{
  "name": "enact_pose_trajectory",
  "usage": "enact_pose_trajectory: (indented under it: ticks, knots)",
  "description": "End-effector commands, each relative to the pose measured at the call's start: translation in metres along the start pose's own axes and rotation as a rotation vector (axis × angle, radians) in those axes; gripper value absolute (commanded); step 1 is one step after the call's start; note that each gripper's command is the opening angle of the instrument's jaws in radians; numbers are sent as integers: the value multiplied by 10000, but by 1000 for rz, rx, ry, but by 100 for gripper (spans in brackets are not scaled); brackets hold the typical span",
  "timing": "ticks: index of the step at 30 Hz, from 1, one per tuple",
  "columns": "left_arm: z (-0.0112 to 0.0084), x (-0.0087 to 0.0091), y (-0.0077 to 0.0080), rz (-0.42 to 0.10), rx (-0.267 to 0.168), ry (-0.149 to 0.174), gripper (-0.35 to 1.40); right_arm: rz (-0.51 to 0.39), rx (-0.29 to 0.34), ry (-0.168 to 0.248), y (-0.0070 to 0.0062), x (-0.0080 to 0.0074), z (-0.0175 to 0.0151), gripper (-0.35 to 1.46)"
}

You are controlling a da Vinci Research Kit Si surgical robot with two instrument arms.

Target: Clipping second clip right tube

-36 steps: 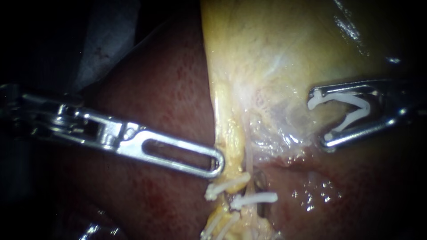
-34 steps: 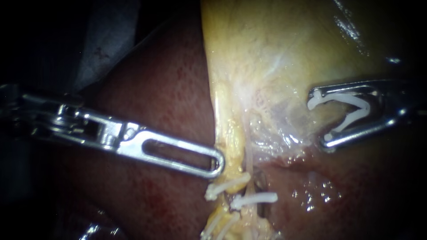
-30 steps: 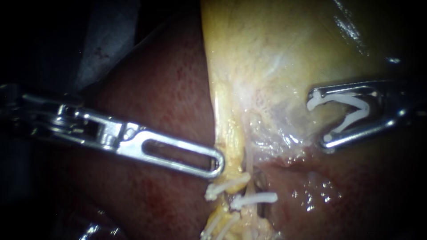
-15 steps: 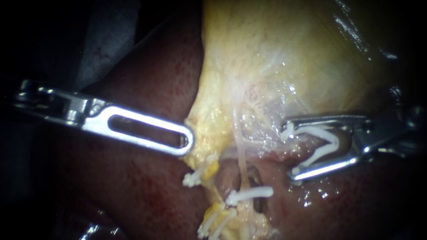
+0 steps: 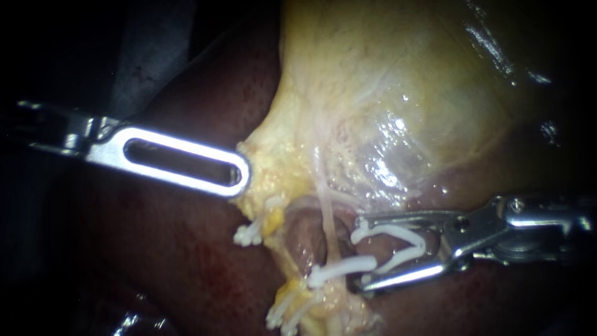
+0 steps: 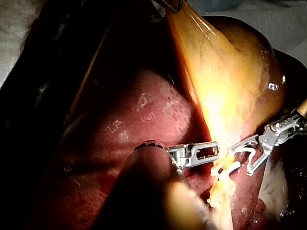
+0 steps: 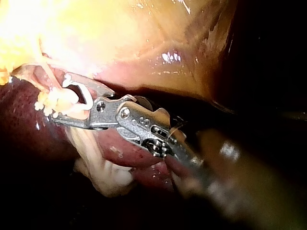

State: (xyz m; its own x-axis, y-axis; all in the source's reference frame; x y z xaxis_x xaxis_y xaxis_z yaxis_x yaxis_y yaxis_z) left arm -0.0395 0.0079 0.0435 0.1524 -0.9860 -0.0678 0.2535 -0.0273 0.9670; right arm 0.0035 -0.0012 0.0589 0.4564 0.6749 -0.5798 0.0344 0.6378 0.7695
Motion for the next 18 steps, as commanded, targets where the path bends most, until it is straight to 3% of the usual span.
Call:
enact_pose_trajectory:
  ticks: [1, 18]
  knots:
    - [0, 0, -1, 2, -1, 0, -35, 0, 1, -1, 1, 0, 1, 56]
    - [3, 5, -7, 0, -3, -8, -35, -2, 3, -8, 20, -7, 36, 54]
